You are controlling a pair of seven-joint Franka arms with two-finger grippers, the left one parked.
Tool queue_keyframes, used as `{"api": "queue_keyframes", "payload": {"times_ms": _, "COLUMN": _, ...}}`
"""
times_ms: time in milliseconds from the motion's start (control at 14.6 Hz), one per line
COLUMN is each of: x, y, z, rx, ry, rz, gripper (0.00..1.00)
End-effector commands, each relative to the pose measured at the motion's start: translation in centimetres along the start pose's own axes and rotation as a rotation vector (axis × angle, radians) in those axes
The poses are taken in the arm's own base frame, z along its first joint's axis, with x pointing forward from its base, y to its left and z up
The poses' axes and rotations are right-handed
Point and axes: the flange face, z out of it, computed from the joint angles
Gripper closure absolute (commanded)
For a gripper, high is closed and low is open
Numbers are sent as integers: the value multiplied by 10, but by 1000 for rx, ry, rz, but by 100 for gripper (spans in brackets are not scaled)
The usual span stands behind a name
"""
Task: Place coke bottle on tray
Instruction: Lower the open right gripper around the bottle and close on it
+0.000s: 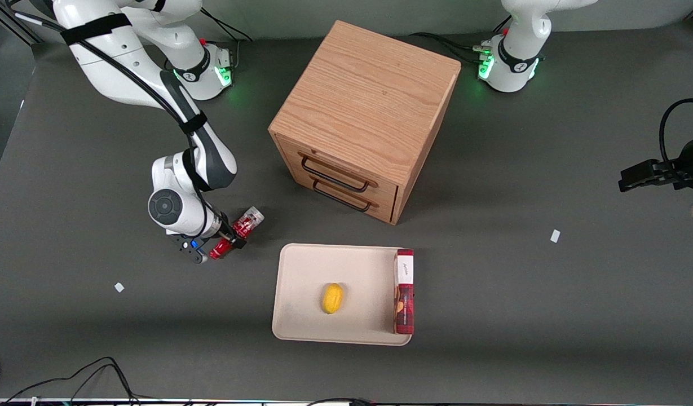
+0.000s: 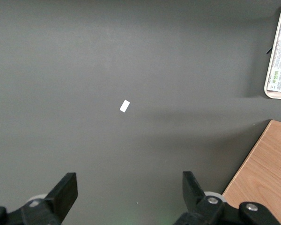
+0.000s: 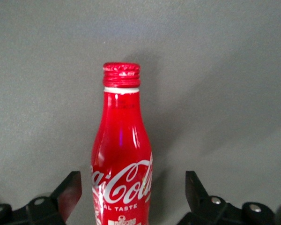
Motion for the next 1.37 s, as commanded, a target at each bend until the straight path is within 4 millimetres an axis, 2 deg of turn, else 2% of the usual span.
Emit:
{"api": "queue_keyframes", "payload": {"times_ms": 0, "x": -6, "y": -6, "z": 0, "rx": 37, "ry": 6, "rz": 18, "gripper": 8}}
{"api": "queue_keyframes", "payload": {"times_ms": 275, "x": -5, "y": -6, "z": 11, "rx": 53, "ry": 17, "rz": 18, "gripper": 9}}
{"api": "queue_keyframes", "payload": {"times_ms": 412, "x": -5, "y": -6, "z": 13, "rx": 55, "ry": 18, "rz": 14, "gripper": 20}}
{"api": "queue_keyframes", "payload": {"times_ms": 550, "x": -6, "y": -7, "z": 14, "rx": 56, "ry": 19, "rz": 11, "gripper": 40}}
{"api": "queue_keyframes", "payload": {"times_ms": 756, "x": -6, "y": -8, "z": 5, "rx": 62, "ry": 23, "rz": 2, "gripper": 83}}
{"api": "queue_keyframes", "payload": {"times_ms": 824, "x": -4, "y": -8, "z": -2, "rx": 68, "ry": 29, "rz": 0, "gripper": 93}}
{"api": "queue_keyframes", "payload": {"times_ms": 962, "x": -3, "y": -12, "z": -23, "rx": 79, "ry": 39, "rz": -21, "gripper": 100}}
{"api": "queue_keyframes", "payload": {"times_ms": 1168, "x": 8, "y": -19, "z": -73, "rx": 70, "ry": 33, "rz": -99, "gripper": 100}}
{"api": "queue_keyframes", "payload": {"times_ms": 1305, "x": 15, "y": -26, "z": -121, "rx": 54, "ry": 20, "rz": -161, "gripper": 100}}
